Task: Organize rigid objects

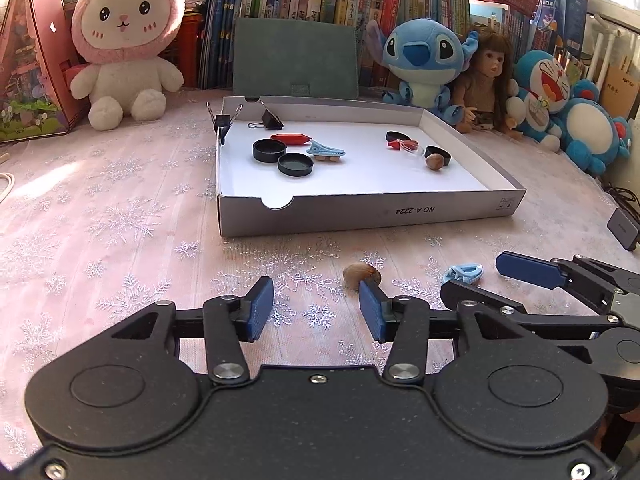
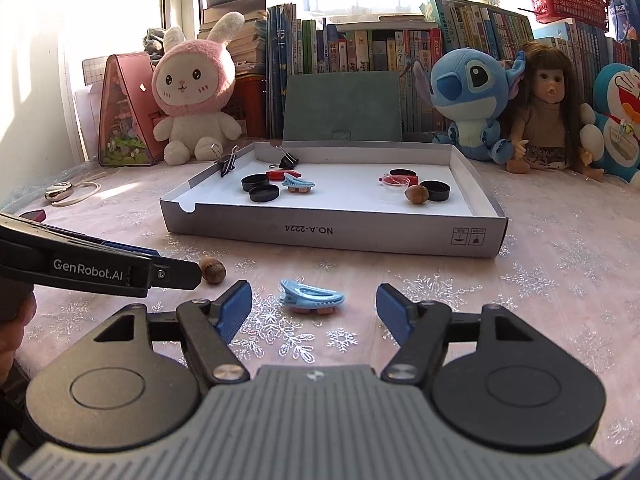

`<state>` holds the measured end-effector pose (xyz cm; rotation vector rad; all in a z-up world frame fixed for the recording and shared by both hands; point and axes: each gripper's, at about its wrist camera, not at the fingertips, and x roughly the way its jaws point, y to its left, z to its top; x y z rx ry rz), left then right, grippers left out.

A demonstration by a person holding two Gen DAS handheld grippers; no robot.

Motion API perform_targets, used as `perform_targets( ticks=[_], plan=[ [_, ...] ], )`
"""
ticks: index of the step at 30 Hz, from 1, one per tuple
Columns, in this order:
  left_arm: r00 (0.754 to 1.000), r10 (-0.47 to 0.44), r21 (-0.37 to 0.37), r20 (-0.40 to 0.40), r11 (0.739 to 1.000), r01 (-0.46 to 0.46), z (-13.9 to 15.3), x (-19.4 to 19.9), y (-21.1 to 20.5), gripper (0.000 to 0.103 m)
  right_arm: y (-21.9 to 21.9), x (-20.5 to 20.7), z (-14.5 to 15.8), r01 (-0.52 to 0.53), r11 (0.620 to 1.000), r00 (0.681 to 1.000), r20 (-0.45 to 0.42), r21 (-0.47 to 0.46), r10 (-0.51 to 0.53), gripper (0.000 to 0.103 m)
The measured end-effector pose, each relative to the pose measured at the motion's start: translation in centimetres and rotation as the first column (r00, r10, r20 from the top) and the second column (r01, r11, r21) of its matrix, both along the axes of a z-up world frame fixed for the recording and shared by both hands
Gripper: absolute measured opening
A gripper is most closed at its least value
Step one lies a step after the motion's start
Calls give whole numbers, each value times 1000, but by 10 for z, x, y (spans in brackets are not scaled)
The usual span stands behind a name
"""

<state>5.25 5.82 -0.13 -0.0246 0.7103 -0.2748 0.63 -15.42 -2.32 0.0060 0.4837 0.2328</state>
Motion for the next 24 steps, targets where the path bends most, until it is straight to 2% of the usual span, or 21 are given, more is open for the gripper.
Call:
perform_targets(
  ticks=[2,6,8,19,24],
  plan=[
    [1000,-2,8,11,1000,1,-1,-3,-1,48,4,3,-4,26,1000,1000,-13,9,-26,69],
    [999,-20,26,29,999,19,-3,-9,-6,51,7,3,-5,72,997,997,-4,22,-72,50],
    [999,-21,29,36,999,20,-3,-11,-9,52,6,3,-5,80,996,997,-9,29,-79,44],
    [997,-23,-1,76,1000,23,-8,-7,-29,54,-5,1,-4,116,993,993,3,11,-116,44],
    [993,-2,40,115,999,-2,-13,-4,-39,54,-7,1,-5,132,991,991,12,-4,-132,44]
  ],
)
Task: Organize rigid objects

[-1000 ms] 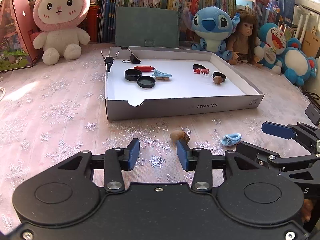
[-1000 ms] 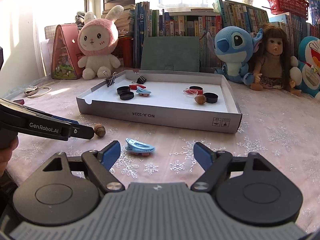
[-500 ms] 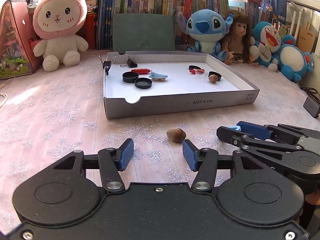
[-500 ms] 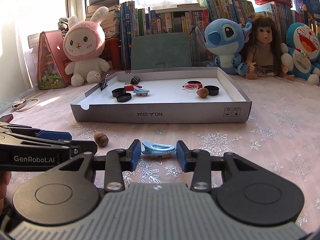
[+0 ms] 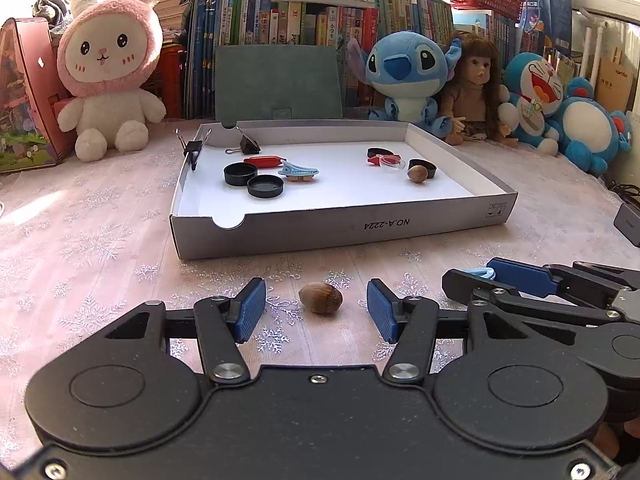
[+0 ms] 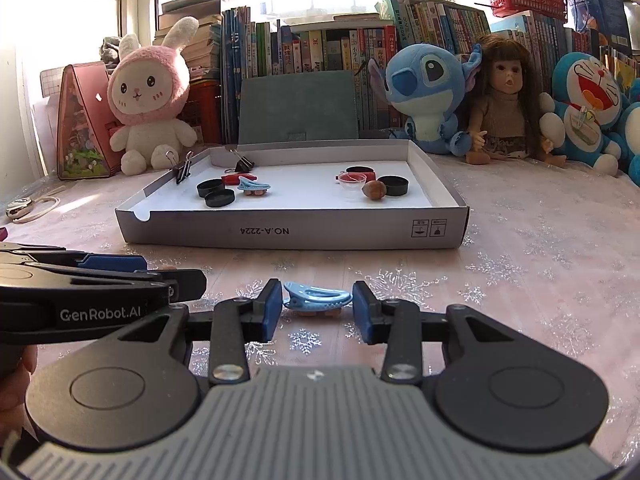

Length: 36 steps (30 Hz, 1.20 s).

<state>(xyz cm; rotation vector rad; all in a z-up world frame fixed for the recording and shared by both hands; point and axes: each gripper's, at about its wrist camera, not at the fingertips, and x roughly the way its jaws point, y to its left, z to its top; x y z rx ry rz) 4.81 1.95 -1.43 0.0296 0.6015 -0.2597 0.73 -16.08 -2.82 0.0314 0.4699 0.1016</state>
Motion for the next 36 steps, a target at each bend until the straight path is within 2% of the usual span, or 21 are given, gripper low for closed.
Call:
perform_targets(
  ticks=[4,36],
  plan=[
    [1000,2,22,13,1000,-3,-3,-1,-4,52,1,0,0,1,1000,1000,1,-11,-1,44],
    [999,5,27,37,1000,-6,-6,-2,-2,31,14,5,1,-20,998,1000,-9,-59,19,45]
  ],
)
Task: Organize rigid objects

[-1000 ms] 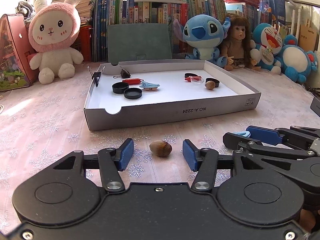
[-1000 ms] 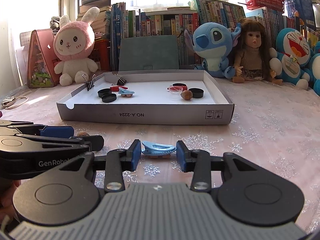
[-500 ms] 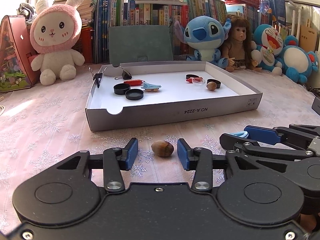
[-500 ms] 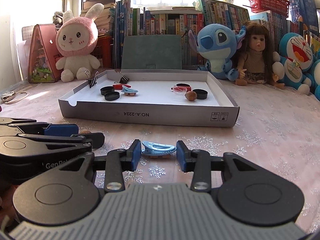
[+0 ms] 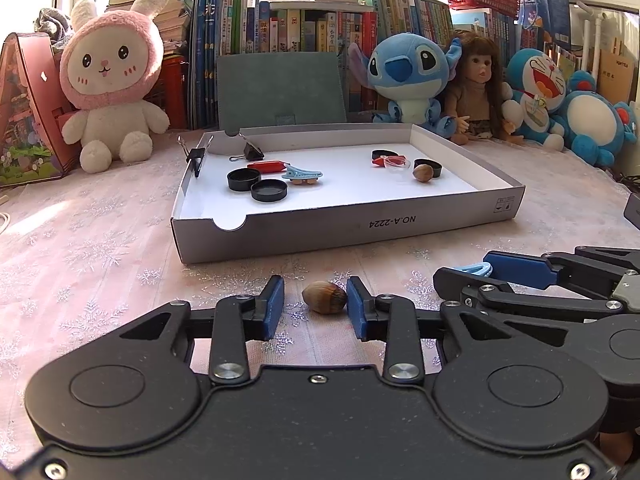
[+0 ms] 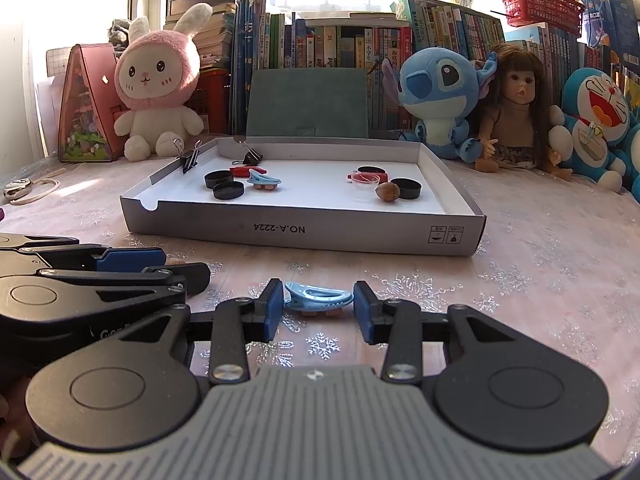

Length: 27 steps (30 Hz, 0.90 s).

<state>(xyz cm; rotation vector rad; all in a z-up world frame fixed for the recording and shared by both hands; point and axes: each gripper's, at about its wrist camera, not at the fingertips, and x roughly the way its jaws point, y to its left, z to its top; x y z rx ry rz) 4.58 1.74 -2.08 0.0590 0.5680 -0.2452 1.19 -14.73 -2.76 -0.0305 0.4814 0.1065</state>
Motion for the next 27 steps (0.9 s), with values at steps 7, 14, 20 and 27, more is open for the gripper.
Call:
perform_targets(
  ticks=[7,14,20,27],
  plan=[
    [1000,-12,2,-17,1000,12,3,4,-3,21,2,2,0,-2,1000,1000,0,4,2,45],
    [1000,-5,1,-22,1000,5,4,4,-3,22,1,4,2,-8,1000,1000,-1,7,8,45],
    [1000,5,-7,-31,1000,-5,5,4,-3,22,1,3,3,-6,1000,1000,3,11,6,45],
    [999,9,-23,-39,1000,-10,11,4,-1,22,-1,2,8,-10,1000,1000,12,23,10,45]
  ],
)
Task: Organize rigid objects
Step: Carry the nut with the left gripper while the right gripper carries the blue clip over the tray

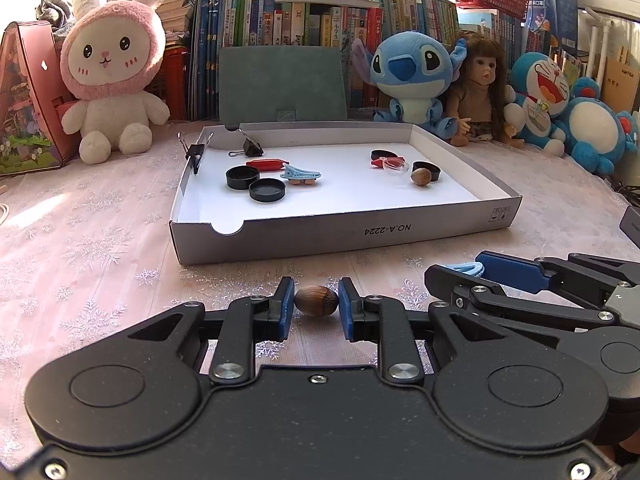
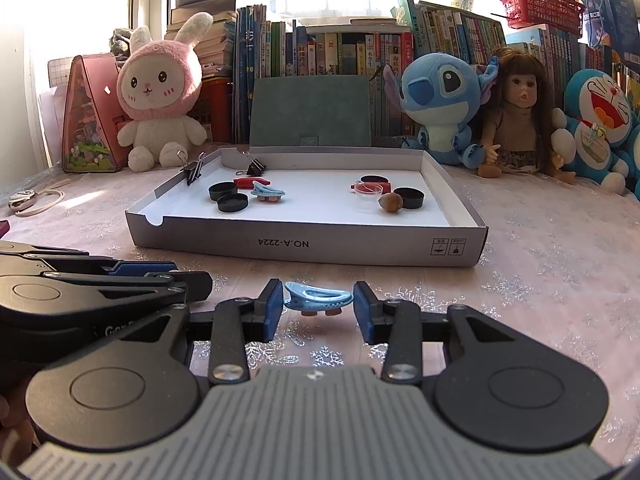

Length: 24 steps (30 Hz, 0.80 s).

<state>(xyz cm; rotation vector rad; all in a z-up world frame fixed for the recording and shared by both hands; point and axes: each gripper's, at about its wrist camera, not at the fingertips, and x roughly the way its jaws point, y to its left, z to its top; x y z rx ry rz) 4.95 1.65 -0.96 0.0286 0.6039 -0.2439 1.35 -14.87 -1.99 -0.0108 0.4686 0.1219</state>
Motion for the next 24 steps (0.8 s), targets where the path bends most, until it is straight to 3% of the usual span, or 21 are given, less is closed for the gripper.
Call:
perform_targets(
  ticks=[24],
  plan=[
    [999,23,-7,34,1000,-23,18,-6,3,22,-8,-3,11,10,1000,999,34,18,-11,44]
  ],
)
